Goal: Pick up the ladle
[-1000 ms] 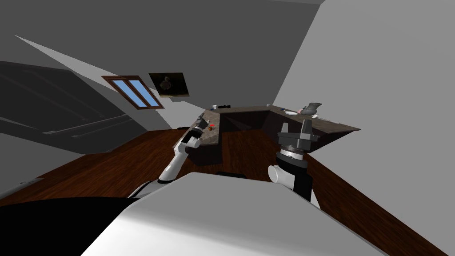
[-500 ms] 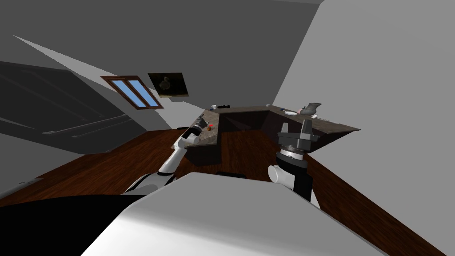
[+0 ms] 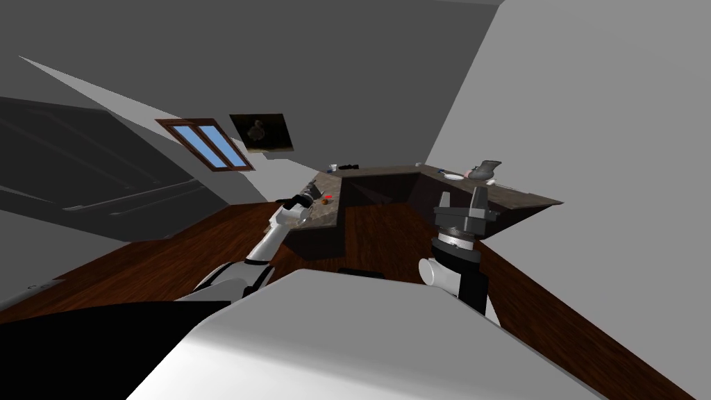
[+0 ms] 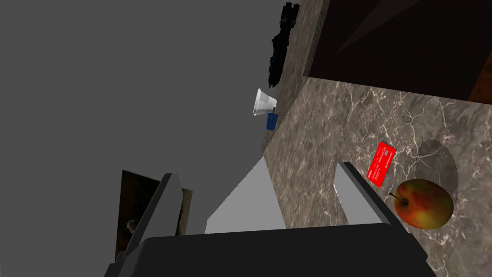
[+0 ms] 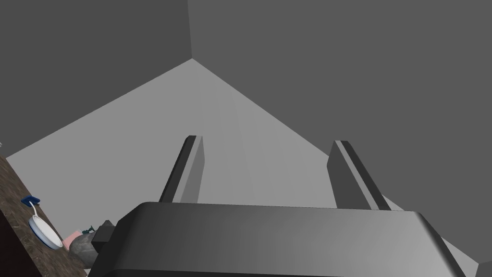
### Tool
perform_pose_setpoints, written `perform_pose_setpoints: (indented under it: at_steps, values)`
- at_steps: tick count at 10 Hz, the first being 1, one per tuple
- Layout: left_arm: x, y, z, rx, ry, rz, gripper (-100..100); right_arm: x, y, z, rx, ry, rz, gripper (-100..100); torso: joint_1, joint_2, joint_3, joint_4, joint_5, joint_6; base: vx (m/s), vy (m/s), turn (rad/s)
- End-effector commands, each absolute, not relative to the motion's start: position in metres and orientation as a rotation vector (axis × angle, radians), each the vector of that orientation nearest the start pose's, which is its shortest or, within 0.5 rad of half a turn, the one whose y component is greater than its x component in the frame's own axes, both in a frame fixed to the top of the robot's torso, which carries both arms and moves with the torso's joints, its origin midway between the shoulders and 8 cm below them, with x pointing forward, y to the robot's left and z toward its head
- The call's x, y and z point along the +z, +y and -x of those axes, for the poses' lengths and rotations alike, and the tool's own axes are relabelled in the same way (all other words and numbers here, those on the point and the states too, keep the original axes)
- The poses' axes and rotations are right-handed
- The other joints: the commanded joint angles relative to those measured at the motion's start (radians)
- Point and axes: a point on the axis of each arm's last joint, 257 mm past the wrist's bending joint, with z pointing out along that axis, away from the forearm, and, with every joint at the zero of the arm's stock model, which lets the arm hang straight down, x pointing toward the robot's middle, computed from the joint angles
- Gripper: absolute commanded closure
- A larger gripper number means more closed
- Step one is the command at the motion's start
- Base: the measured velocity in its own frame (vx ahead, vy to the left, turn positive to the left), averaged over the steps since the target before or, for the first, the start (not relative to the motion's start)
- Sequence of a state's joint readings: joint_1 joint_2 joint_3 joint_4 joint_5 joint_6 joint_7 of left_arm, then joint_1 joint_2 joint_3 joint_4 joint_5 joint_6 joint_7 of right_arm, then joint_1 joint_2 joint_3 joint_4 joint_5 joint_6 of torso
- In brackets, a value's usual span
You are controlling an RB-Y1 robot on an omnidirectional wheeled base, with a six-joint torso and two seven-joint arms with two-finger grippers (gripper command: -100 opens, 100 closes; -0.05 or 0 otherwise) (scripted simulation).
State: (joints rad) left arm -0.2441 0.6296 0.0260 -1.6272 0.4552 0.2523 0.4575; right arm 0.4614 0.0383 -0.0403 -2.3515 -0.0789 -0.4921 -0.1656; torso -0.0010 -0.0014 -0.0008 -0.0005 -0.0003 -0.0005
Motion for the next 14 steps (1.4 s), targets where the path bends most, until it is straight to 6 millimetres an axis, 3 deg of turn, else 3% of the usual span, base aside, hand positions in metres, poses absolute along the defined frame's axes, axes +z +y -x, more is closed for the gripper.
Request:
perform_pose_setpoints:
  at_steps: [1, 3, 4, 5, 6, 7, 14]
  values:
    - [-0.073, 0.373, -0.614, -1.455, 1.073, 1.438, -100, 0.066, -0.298, -0.326, 1.503, 0.414, -0.695, 0, 0.0, 0.0, 0.0, 0.0, 0.0, 0.0, 0.03, -0.03, -0.004]
    - [-0.087, 0.383, -0.615, -1.429, 1.07, 1.47, -100, 0.066, -0.298, -0.326, 1.503, 0.414, -0.695, 0, -0.001, -0.001, 0.0, 0.0, 0.0, 0.0, 0.019, -0.023, 0.001]
    - [-0.086, 0.398, -0.621, -1.42, 1.05, 1.541, -100, 0.066, -0.298, -0.326, 1.503, 0.414, -0.695, 0, 0.0, 0.0, 0.0, 0.0, 0.0, 0.0, 0.03, -0.032, -0.007]
    - [-0.1, 0.408, -0.621, -1.389, 1.048, 1.577, -100, 0.066, -0.298, -0.326, 1.503, 0.414, -0.696, 0, -0.001, -0.001, 0.0, 0.0, 0.0, 0.0, 0.031, -0.034, -0.003]
    - [-0.094, 0.42, -0.626, -1.39, 1.018, 1.636, -100, 0.066, -0.298, -0.326, 1.503, 0.414, -0.695, 0, -0.001, -0.001, 0.0, 0.0, 0.0, 0.0, 0.037, -0.045, -0.006]
    - [-0.108, 0.429, -0.625, -1.357, 1.018, 1.674, -100, 0.066, -0.298, -0.326, 1.503, 0.414, -0.696, 0, -0.001, -0.001, -0.001, 0.0, 0.0, 0.0, 0.034, -0.038, 0.001]
    - [-0.14, 0.484, -0.623, -1.252, 0.915, 1.906, -100, 0.066, -0.298, -0.326, 1.503, 0.414, -0.695, 0, 0.0, -0.001, 0.0, 0.0, 0.0, 0.0, 0.025, -0.02, -0.002]
